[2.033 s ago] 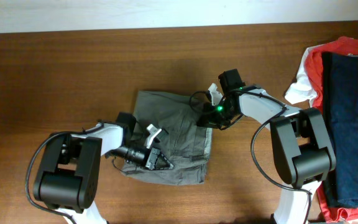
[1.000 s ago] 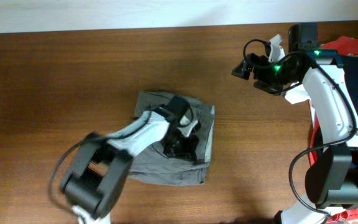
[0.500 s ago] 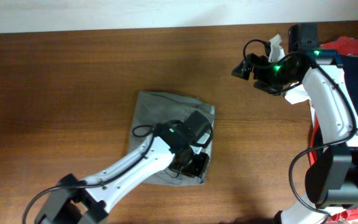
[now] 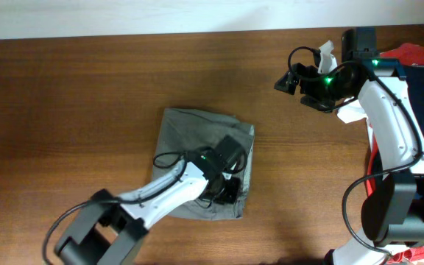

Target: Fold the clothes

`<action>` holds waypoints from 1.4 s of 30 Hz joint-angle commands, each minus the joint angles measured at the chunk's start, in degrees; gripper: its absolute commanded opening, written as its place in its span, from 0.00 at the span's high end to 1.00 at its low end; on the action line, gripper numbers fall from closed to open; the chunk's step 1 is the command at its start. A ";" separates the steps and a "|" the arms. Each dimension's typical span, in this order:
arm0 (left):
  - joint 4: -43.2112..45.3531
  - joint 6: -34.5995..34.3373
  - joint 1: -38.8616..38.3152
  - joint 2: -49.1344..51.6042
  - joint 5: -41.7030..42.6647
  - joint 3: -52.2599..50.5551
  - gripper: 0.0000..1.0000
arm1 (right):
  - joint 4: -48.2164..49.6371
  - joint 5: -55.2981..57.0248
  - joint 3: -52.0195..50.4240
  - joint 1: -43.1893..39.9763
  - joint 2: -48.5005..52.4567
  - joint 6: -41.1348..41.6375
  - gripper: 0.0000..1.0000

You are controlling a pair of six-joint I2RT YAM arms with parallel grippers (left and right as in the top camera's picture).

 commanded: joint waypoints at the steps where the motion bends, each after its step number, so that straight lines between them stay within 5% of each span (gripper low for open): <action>1: 2.73 -1.68 -0.55 5.09 1.16 -3.61 1.00 | 0.07 0.28 0.09 -0.07 0.39 -0.20 0.01; 8: -0.83 0.17 -0.63 4.85 0.48 -1.03 1.00 | 0.07 0.28 0.09 -0.07 0.39 -0.20 0.02; 12: -16.72 0.52 -0.59 -5.38 -14.56 14.19 0.99 | 0.07 0.28 0.09 -0.07 0.39 -0.20 0.01; 15: -23.37 -1.31 0.52 -10.86 -22.99 16.87 0.62 | 0.07 0.28 0.09 -0.07 0.39 -0.20 0.02; 16: -26.40 -3.06 2.16 -10.95 -24.79 16.87 0.37 | 0.07 0.28 0.09 -0.07 0.39 -0.20 0.02; 23: -29.20 -4.07 17.27 -10.80 -19.85 8.52 0.04 | 0.07 0.28 0.09 -0.07 0.39 -0.20 0.02; 25: -28.33 -4.07 18.53 -10.80 -19.85 5.73 0.02 | 0.07 0.28 0.09 -0.07 0.39 -0.20 0.02; 29: -22.14 -2.62 18.29 -10.82 -11.96 2.64 0.10 | 0.07 0.28 0.09 -0.07 0.39 -0.20 0.02; 32: -15.30 -0.76 14.16 -10.82 -2.75 2.67 0.37 | 0.07 0.28 0.09 -0.07 0.39 -0.20 0.02; 33: -12.70 -0.76 10.80 -10.82 -2.80 2.67 0.77 | 0.09 0.28 0.09 -0.07 0.39 -0.20 0.02; 34: -9.70 -0.76 7.10 -10.82 -2.95 2.64 0.99 | 0.09 0.28 0.09 -0.07 0.39 -0.20 0.02; 42: 2.10 -2.29 -7.52 -2.08 -0.63 2.64 0.99 | 0.07 0.28 0.09 -0.07 0.39 -0.20 0.02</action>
